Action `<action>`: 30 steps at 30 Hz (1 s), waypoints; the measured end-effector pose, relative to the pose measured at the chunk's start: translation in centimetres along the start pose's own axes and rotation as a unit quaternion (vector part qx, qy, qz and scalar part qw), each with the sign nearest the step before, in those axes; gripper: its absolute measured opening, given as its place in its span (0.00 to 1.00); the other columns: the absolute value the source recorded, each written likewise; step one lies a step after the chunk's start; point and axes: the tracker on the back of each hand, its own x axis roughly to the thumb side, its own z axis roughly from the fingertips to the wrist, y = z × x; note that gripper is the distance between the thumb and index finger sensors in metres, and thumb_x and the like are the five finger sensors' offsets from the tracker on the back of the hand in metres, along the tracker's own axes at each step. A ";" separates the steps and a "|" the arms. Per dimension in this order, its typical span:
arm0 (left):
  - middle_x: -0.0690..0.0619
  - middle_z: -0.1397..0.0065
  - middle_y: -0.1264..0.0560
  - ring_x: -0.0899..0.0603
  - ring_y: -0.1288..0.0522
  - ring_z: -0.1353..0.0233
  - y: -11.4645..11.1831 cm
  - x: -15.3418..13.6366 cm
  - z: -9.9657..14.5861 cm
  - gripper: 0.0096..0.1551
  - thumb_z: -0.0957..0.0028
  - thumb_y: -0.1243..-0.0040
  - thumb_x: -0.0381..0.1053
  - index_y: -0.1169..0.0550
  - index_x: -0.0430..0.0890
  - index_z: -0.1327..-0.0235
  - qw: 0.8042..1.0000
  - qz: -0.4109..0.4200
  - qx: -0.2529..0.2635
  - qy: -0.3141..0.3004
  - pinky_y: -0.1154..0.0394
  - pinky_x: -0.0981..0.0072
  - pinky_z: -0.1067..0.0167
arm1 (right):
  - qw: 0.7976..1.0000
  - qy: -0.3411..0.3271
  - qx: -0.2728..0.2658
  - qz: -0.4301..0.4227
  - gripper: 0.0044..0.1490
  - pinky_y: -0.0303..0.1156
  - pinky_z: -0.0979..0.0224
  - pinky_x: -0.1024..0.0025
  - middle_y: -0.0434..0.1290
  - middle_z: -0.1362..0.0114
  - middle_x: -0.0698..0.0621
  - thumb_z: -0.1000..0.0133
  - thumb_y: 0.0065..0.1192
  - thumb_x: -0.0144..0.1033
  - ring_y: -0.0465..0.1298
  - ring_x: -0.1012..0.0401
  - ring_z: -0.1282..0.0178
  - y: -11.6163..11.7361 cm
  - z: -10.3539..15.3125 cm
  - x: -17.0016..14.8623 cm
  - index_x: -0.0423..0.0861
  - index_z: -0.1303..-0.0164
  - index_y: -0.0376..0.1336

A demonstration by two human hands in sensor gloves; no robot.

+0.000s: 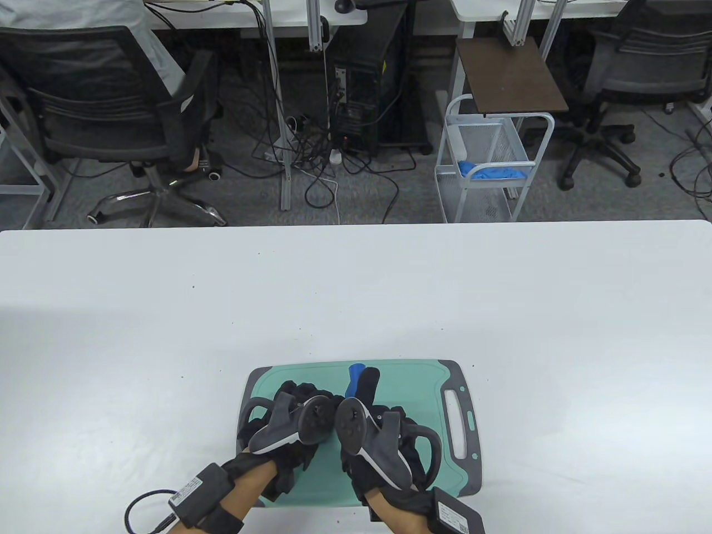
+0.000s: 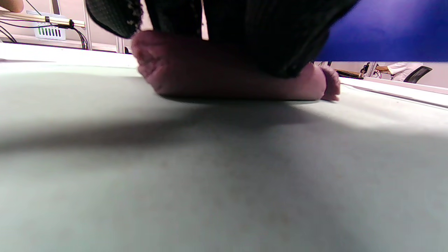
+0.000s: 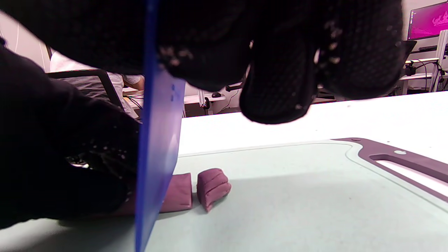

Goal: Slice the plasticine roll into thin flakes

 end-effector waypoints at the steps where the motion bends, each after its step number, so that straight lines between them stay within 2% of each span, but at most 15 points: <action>1: 0.64 0.29 0.21 0.42 0.24 0.24 0.0 0.0 0.0 0.30 0.59 0.32 0.55 0.23 0.65 0.40 1.000 0.000 0.000 0.000 0.33 0.40 0.24 | 1.000 0.000 0.000 0.001 0.54 0.78 0.48 0.42 0.80 0.66 0.50 0.49 0.68 0.47 0.83 0.47 0.55 0.0 0.0 0.0 0.40 0.22 0.44; 30: 0.65 0.29 0.22 0.43 0.24 0.23 -0.1 -0.1 0.0 0.29 0.58 0.33 0.55 0.23 0.65 0.40 1.000 0.007 -0.005 0.002 0.33 0.40 0.24 | 0.999 0.000 -0.024 0.035 0.54 0.78 0.48 0.42 0.80 0.65 0.50 0.48 0.67 0.47 0.83 0.47 0.55 0.7 0.2 1.1 0.39 0.22 0.43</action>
